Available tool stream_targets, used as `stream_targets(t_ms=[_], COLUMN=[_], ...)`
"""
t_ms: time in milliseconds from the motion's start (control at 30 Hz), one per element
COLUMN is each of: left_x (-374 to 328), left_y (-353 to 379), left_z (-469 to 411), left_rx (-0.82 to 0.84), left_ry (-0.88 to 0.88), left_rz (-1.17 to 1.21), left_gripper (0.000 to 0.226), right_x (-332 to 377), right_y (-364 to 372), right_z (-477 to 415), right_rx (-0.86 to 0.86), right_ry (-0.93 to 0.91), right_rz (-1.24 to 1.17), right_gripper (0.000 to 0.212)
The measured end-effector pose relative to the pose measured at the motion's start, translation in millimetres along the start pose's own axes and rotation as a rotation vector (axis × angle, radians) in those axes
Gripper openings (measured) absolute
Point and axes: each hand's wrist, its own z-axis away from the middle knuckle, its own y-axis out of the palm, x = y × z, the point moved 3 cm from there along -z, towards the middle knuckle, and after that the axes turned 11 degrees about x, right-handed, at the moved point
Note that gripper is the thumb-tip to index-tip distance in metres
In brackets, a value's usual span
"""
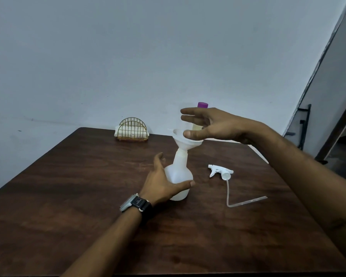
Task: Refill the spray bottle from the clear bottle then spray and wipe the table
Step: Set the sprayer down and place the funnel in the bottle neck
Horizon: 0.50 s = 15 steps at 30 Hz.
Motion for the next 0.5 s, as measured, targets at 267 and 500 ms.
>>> stream_targets(t_ms=[267,500], left_x=[-1,7], left_y=[-8,-37], left_z=[-1,-6], left_rx=[-0.064,-0.326], left_ry=[0.041,0.228], left_rz=[0.109,0.325], left_gripper=[0.135,0.049], right_x=[-35,-96], right_y=[-18,-32], right_z=[3,-16], right_rx=[-0.379,-0.65], right_ry=[0.008,0.135], right_rz=[-0.189,-0.36], right_gripper=[0.044,0.033])
